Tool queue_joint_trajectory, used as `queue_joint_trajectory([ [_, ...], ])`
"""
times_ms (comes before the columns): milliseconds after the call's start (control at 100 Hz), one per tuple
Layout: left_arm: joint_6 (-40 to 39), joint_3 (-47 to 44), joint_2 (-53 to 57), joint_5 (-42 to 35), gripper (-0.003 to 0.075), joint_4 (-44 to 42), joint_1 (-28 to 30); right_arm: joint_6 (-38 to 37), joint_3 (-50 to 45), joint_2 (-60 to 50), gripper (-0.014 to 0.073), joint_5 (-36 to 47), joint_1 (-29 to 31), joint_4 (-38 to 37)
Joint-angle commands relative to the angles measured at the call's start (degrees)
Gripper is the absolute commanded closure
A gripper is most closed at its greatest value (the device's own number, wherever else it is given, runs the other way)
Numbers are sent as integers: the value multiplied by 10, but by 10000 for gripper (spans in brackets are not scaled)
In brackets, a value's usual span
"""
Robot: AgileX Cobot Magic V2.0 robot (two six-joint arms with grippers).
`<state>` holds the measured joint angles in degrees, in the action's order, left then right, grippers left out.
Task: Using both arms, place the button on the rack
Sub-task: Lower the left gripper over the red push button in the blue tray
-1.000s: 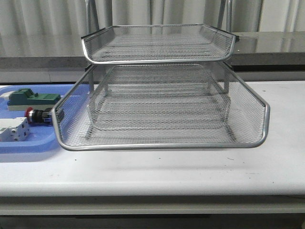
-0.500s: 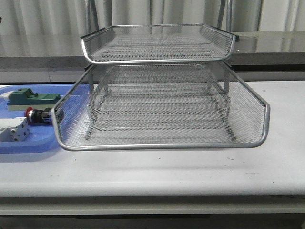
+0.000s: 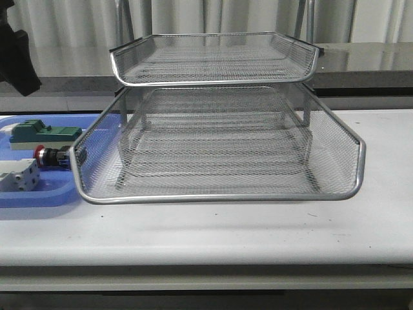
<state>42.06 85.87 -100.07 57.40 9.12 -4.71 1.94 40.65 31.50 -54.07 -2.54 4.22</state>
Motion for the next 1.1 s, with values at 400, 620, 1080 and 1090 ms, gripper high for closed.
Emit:
queue_joint_trajectory([
  [400, 6, 19, 19, -52, 187, 47, 2, 0, 20, 2, 663, 33, 3, 1],
  [620, 83, 19, 10, -80, 187, 47, 2, 0, 20, 2, 663, 33, 3, 1],
  [1080, 139, 142, -144, -8, 187, 41, 2, 0, 20, 2, 663, 33, 3, 1],
  [1090, 138, 149, -146, -5, 187, 41, 2, 0, 20, 2, 663, 33, 3, 1],
])
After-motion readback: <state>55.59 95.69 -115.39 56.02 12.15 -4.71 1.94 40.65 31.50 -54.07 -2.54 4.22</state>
